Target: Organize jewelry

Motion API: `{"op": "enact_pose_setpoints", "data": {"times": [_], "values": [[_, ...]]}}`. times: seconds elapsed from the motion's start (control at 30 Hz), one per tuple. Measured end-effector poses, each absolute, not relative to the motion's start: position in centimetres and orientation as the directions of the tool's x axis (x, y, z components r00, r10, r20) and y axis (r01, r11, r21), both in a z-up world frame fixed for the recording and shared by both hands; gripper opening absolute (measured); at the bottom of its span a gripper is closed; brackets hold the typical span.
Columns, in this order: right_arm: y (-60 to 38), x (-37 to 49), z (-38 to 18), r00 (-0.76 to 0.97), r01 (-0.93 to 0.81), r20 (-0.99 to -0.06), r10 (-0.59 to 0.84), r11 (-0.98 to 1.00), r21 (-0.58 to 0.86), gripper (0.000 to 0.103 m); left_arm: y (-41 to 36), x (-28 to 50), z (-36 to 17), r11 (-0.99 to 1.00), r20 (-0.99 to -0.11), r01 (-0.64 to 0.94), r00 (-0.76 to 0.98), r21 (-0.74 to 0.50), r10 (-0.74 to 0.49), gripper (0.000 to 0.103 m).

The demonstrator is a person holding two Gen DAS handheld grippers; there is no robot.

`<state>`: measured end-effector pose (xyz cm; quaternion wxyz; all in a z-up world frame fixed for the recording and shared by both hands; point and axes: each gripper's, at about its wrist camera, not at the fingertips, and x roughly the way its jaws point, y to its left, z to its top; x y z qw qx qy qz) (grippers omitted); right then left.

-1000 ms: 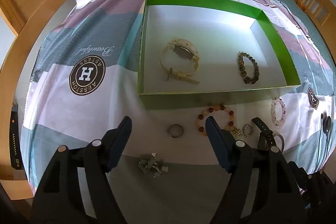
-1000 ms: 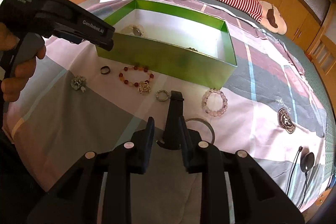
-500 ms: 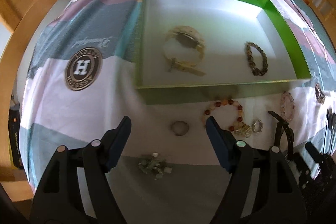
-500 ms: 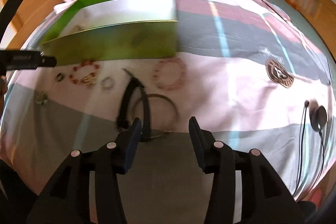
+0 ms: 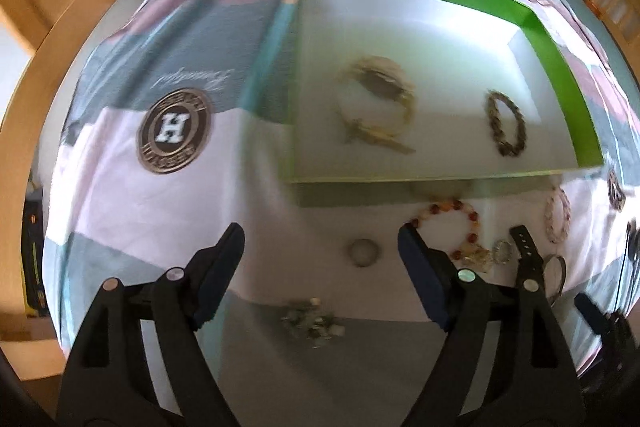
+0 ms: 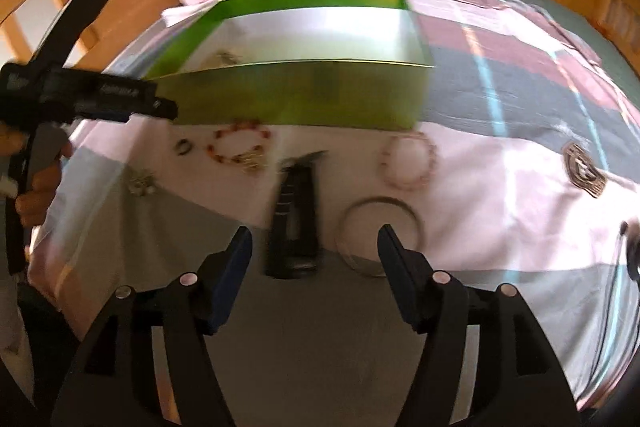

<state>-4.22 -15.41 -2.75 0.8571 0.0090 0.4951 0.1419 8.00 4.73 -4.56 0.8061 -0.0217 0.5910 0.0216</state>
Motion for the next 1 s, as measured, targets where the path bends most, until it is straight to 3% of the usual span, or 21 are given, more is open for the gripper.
{"op": "enact_pose_setpoints", "data": {"times": [0.3,0.57,0.93,0.97,1.0], "values": [[-13.1,-4.8,-2.8,0.358,-0.356,-0.801,0.480,0.863,0.359,0.065,6.9,8.2,-4.8,0.994,-0.963,-0.106,0.270,-0.028,0.002,0.080],[-15.9,-4.2,-2.7,0.408,-0.255,-0.843,0.350,0.930,0.263,0.065,5.4,5.8,-6.3,0.999,-0.971,-0.038,0.238,0.021,0.029,0.083],[-12.6,-3.0,-5.8,0.386,-0.292,-0.876,0.289,0.939,0.181,0.065,6.4,4.4,-8.0,0.996,-0.980,-0.085,0.199,-0.004,0.013,0.086],[-12.3,-2.6,-6.1,0.391,-0.282,-0.882,0.263,0.946,0.157,0.061,6.9,4.5,-8.0,0.996,-0.980,-0.094,0.198,-0.011,0.008,0.086],[-12.1,-2.5,-6.3,0.396,-0.275,-0.884,0.249,0.951,0.144,0.044,7.2,4.6,-7.9,0.994,-0.980,-0.105,0.197,-0.020,0.001,0.086]]}}
